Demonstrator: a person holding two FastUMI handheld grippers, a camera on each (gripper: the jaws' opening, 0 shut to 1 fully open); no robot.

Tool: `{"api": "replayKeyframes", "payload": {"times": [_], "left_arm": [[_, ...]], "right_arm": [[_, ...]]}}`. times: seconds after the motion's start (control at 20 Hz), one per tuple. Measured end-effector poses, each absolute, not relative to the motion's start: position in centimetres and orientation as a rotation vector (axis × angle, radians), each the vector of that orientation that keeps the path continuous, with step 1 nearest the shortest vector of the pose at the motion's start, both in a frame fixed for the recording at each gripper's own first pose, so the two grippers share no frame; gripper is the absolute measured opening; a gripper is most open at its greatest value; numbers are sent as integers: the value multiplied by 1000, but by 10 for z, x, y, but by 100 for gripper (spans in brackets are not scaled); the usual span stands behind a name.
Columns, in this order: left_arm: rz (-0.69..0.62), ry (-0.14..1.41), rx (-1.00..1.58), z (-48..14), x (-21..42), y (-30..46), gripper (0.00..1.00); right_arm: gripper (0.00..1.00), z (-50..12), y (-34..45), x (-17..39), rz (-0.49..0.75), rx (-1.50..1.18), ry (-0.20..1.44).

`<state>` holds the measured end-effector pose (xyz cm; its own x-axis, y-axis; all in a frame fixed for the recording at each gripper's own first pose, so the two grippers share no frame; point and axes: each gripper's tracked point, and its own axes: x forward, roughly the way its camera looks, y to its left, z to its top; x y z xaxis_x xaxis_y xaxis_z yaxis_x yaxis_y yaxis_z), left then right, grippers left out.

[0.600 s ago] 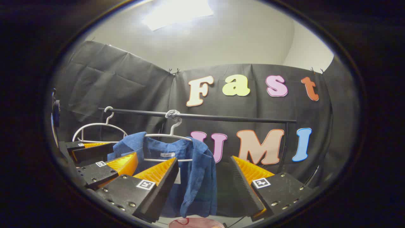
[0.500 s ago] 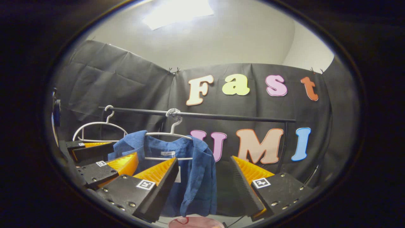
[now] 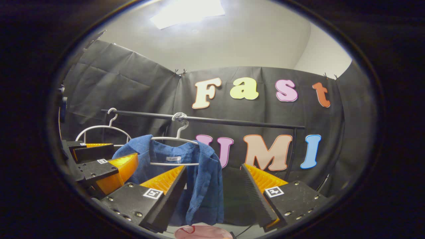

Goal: Grasp the clothes on the hanger with both hands and then place them into the laundry hamper below.

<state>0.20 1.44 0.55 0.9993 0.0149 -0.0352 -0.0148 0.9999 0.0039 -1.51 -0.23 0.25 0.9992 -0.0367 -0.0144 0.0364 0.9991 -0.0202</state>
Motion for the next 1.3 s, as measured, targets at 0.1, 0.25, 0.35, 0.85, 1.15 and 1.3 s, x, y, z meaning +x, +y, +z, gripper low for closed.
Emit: {"api": "replayKeyframes", "payload": {"times": [0.1,0.25,0.35,0.85,1.15,1.3], "left_arm": [[16,38,8,5,2,13,94],[21,48,16,3,4,12,94],[36,48,23,3,6,13,96],[135,69,42,-22,47,8,94],[252,60,99,-32,63,26,90],[306,51,157,-36,69,35,80]], "right_arm": [[93,4,-3,-14,-34,-19,14],[94,2,-1,-16,-29,-14,16],[94,2,-3,-15,-30,-14,18],[93,-6,-38,-5,-57,-45,34],[94,-16,-43,8,-23,-61,50],[96,-21,-43,24,10,-47,53]]}}
